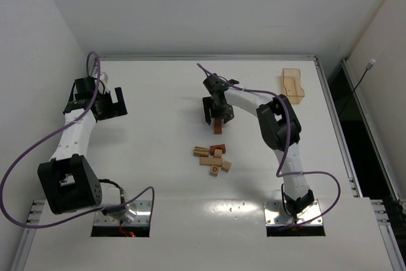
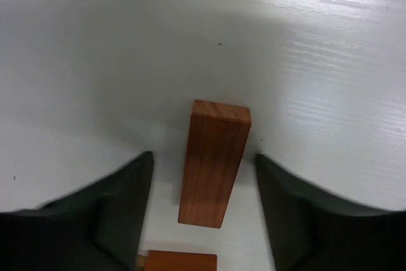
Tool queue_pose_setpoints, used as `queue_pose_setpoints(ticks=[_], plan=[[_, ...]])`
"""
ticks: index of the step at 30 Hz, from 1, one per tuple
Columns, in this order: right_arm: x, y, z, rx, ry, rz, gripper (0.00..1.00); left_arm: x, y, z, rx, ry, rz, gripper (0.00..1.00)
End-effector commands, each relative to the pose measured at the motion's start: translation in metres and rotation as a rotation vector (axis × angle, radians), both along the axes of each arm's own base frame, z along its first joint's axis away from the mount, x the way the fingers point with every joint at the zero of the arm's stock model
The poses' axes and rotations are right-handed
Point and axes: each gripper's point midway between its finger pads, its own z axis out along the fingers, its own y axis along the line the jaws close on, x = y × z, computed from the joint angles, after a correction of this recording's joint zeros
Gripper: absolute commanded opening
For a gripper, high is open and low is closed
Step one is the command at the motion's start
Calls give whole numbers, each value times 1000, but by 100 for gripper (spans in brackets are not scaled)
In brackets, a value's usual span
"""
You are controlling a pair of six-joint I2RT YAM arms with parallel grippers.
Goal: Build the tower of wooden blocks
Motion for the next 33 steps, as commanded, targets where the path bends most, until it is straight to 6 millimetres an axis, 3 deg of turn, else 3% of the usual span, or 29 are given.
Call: queue_pose_setpoints(ticks=[1,4,5,8,9,10,11,12,14,15,16,17,18,19,20,21,22,23,24,26,29,33], plan=[[18,15,27,45,-95,46,68,6,3,13,12,-38,-23,100],[22,24,55,55,-171,85,82,6,1,13,13,-41,-50,100],[25,25,78,75,-213,95,87,7,-4,13,-4,-46,-67,100],[28,30,124,88,-325,138,88,7,-15,21,-31,-70,-140,100],[27,29,158,89,-402,167,89,7,-19,22,-45,-75,-154,100],[24,30,174,87,-440,190,89,7,-22,28,-45,-96,-181,100],[24,26,189,81,-477,207,89,6,-31,35,-61,-115,-233,100],[21,19,218,77,-550,245,89,4,-40,40,-65,-128,-277,100],[24,11,247,92,-651,305,89,0,-65,46,-69,-126,-412,100],[27,-8,267,49,-729,353,89,-3,-95,54,-93,-139,-530,100],[28,-19,275,23,-758,373,89,-6,-98,56,-97,-133,-553,100],[31,-31,284,-4,-784,381,89,-18,-126,50,-96,-96,-662,100],[30,-42,285,-19,-781,399,89,-23,-142,53,-94,-96,-731,100],[34,-69,288,-75,-769,394,89,-28,-157,52,-90,-81,-794,100],[32,-82,297,-76,-773,390,89,-37,-186,51,-64,-70,-902,100],[32,-95,291,-93,-740,380,89,-44,-197,47,-33,-52,-946,100],[34,-125,296,-124,-729,328,89,-47,-209,46,-13,-50,-998,93],[27,-140,289,-122,-677,315,89,-61,-231,44,0,-41,-1091,88],[21,-156,293,-125,-670,288,89,-71,-239,31,20,8,-1170,83],[9,-197,280,-146,-588,212,89,-89,-255,17,32,69,-1277,74],[-11,-231,274,-147,-533,143,89,-138,-287,-6,39,194,-1512,62],[-27,-249,275,-112,-536,100,89,-181,-311,-26,42,238,-1691,60]])
